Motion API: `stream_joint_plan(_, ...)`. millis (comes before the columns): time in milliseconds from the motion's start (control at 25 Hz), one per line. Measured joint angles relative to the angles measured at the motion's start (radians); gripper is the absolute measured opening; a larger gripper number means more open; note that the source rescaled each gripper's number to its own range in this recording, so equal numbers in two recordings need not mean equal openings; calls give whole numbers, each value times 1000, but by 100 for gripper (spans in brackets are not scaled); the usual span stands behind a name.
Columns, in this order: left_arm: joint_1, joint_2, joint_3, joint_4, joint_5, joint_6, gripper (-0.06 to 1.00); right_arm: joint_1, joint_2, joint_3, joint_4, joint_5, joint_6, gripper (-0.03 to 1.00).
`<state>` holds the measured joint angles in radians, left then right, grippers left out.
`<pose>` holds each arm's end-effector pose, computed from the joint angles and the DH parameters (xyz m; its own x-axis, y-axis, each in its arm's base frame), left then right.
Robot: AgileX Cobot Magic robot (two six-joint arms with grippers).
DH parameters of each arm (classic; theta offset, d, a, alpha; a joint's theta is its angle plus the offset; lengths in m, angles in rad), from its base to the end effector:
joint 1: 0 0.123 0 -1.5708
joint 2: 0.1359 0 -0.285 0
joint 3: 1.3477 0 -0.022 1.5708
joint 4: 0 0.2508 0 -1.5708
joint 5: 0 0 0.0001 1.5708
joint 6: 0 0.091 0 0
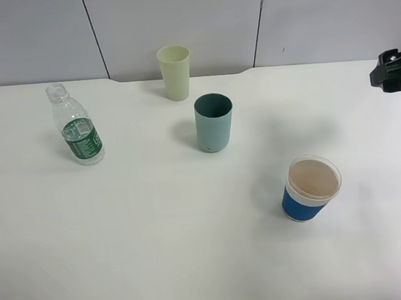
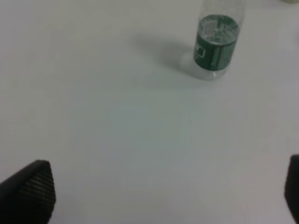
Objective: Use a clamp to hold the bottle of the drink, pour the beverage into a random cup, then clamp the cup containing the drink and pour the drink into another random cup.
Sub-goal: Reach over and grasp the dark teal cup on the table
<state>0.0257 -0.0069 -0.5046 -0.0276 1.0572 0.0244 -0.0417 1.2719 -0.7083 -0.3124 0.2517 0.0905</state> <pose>-0.0063 -0.0024 0.2788 -0.4423 -0.0005 -0.8969 0.0007 1.0000 -0.0009 0.2546 -0.0176 0.2491 -0.6623 -0.1830 -0.7266 -0.0415 0.9772 -0.2083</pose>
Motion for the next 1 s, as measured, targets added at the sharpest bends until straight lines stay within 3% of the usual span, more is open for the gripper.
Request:
stream_joint_plan(360, 0, 0, 0, 0, 0, 0, 100, 0, 206, 0, -5, -205, -29, 83)
stream_joint_plan(640, 0, 0, 0, 0, 0, 0, 100, 0, 317, 0, -84, -364, -33, 83)
stream_joint_plan(800, 0, 0, 0, 0, 0, 0, 100, 0, 381, 0, -186, -482, -14, 83)
stream_joint_plan(1000, 0, 0, 0, 0, 0, 0, 100, 0, 474, -1, -413, -673, 129, 83)
